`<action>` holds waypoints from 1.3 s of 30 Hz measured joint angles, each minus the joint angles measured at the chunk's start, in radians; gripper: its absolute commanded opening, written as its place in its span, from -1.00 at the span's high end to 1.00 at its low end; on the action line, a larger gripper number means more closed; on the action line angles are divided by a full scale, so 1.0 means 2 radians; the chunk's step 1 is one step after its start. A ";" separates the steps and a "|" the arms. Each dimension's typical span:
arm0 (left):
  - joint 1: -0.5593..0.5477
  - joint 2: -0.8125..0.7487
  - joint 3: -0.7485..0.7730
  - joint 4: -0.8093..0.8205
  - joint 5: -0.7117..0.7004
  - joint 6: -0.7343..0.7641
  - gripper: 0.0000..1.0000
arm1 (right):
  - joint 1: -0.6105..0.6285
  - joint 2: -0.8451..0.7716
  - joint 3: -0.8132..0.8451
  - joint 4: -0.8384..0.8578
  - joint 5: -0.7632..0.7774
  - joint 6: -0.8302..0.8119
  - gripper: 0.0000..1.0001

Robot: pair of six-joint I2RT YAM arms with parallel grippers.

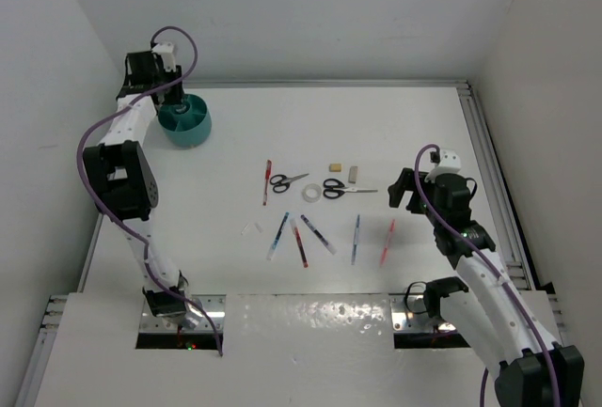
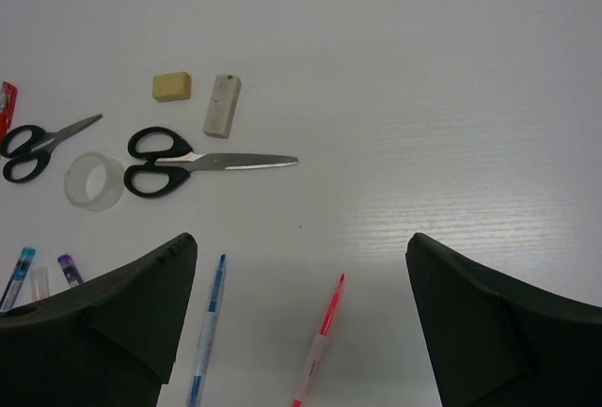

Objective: Sort the stationery into containers
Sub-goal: Place the stationery in the storage box.

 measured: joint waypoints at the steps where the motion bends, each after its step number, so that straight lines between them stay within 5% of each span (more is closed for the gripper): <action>1: 0.000 0.003 0.000 0.001 0.000 0.000 0.39 | 0.000 0.000 0.000 0.000 0.000 0.000 -0.80; 9: 0.000 0.013 -0.002 0.010 0.005 0.005 -0.26 | 0.000 0.000 0.000 -0.004 0.000 0.000 -0.80; 22: -0.003 0.010 0.049 0.002 0.015 -0.009 -0.28 | 0.000 -0.006 0.000 -0.018 0.003 0.002 -0.78; 26: -0.018 -0.013 0.078 -0.009 0.017 -0.002 -0.28 | 0.000 -0.006 0.002 -0.027 0.011 0.009 -0.53; 31: -0.096 -0.072 0.058 -0.043 0.025 0.030 -0.31 | 0.000 0.005 0.003 -0.033 0.015 0.025 -0.42; 39: -0.240 -0.116 -0.091 -0.098 0.025 0.034 -0.15 | 0.014 0.033 0.011 -0.042 0.015 0.051 -0.23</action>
